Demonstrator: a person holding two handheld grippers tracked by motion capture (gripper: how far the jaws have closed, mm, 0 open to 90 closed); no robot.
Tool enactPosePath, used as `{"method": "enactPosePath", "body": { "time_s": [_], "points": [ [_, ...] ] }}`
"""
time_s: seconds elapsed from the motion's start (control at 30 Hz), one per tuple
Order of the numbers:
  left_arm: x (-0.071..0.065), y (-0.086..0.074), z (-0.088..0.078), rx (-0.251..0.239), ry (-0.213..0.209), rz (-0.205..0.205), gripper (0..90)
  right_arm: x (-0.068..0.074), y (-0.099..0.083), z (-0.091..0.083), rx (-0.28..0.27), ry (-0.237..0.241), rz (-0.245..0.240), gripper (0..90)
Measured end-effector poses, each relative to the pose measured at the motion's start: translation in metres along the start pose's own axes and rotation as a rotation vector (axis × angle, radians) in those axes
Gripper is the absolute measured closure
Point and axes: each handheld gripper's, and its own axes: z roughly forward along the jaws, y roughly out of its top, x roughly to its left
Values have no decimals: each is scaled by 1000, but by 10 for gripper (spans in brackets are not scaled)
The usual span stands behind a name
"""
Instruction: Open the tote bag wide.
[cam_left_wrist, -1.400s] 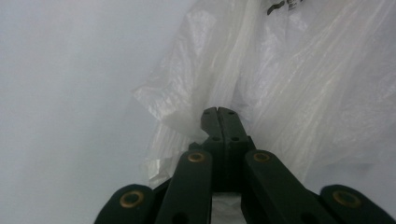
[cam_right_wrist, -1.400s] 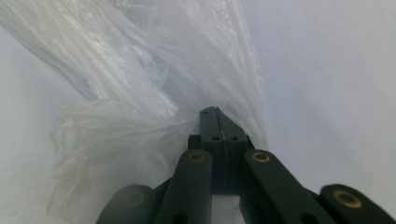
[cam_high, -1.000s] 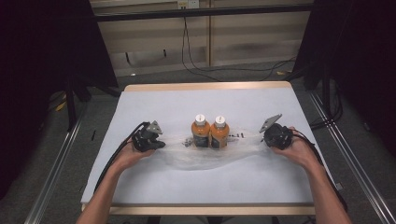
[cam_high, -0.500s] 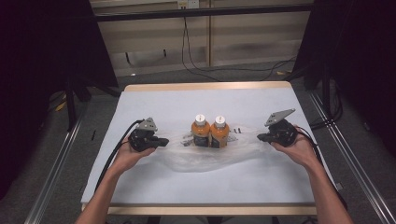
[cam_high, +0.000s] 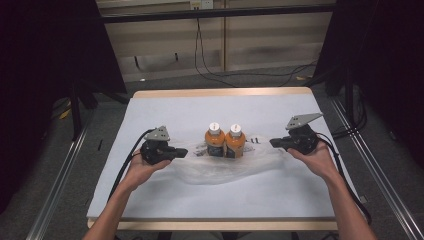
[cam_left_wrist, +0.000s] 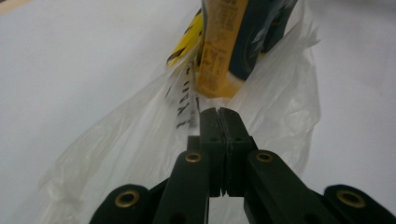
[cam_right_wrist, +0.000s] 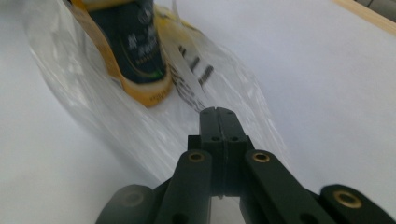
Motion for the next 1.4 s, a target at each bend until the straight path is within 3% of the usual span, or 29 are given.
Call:
{"method": "enactPosePath", "body": {
  "time_s": [0.13,0.27,0.4,0.5,0.73,0.87,1.07,1.2,1.27,1.3,1.4],
  "points": [
    [-6,2,4,-12,-2,6,894,3,3,4,-20,17,14,900],
    [-12,5,12,-40,-15,-18,892,7,6,9,-26,33,10,900],
    [-17,7,19,-10,-32,-1,883,16,14,17,-26,60,-11,900],
    [-20,9,25,-18,-45,-2,888,20,19,26,-16,71,-20,900],
    [-27,21,35,-64,-63,-4,900,12,24,33,-13,76,-4,900],
    [-33,28,44,-58,-68,10,900,12,32,36,-35,88,-11,900],
    [-45,37,59,-63,-88,32,900,9,39,53,-27,106,-8,900],
    [-50,48,71,-83,-72,31,900,9,44,62,-22,120,-8,900],
    [-50,50,74,-73,-83,29,900,9,46,64,-23,124,-6,900],
    [-52,51,77,-58,-58,37,900,7,47,69,-24,132,-6,900],
    [-54,48,85,-34,-56,47,900,4,45,79,-10,144,11,900]
  ]
}}
